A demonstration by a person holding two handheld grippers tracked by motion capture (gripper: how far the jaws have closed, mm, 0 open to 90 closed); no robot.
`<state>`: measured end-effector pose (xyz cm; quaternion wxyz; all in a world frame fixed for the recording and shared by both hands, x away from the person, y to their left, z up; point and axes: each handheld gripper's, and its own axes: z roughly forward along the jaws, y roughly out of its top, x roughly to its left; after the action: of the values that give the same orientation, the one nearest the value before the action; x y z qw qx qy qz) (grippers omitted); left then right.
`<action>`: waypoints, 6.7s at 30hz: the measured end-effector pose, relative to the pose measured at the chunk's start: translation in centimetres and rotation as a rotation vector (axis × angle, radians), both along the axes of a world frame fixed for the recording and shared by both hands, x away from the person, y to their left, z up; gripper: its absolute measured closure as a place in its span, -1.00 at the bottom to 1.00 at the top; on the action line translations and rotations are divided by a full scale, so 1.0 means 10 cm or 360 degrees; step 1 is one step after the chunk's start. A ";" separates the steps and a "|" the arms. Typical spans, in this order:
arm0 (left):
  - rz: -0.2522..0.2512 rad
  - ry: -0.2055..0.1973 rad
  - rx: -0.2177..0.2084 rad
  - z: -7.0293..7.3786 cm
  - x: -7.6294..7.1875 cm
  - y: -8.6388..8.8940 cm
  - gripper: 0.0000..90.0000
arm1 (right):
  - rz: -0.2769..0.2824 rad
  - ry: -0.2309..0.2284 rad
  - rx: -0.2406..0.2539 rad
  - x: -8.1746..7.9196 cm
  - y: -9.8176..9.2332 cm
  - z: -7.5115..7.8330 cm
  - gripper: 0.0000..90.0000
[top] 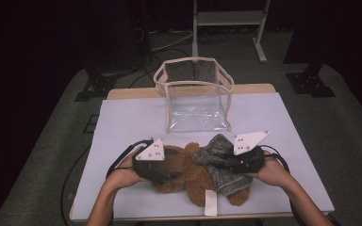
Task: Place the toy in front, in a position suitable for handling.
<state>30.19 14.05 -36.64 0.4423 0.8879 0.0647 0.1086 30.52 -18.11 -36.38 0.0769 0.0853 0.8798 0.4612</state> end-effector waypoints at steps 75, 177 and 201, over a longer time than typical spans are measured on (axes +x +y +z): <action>-0.0051 0.0055 -0.0067 -0.26 0.12 -0.42 -0.35 | -0.0291 -0.0048 0.0116 -0.15 -0.87 0.14 0.66; -0.0063 0.0150 0.0212 -0.09 0.15 -0.57 -0.20 | -0.0212 0.0120 0.0252 0.14 -0.41 -0.09 0.64; -0.0100 0.0151 0.0276 -0.06 0.07 -0.44 -0.16 | -0.0268 0.0163 0.0181 0.18 -0.48 -0.27 0.64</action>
<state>30.89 9.67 -37.22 0.3634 0.9286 0.0480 0.0578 32.29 -22.93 -39.09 0.0652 0.1867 0.8447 0.4973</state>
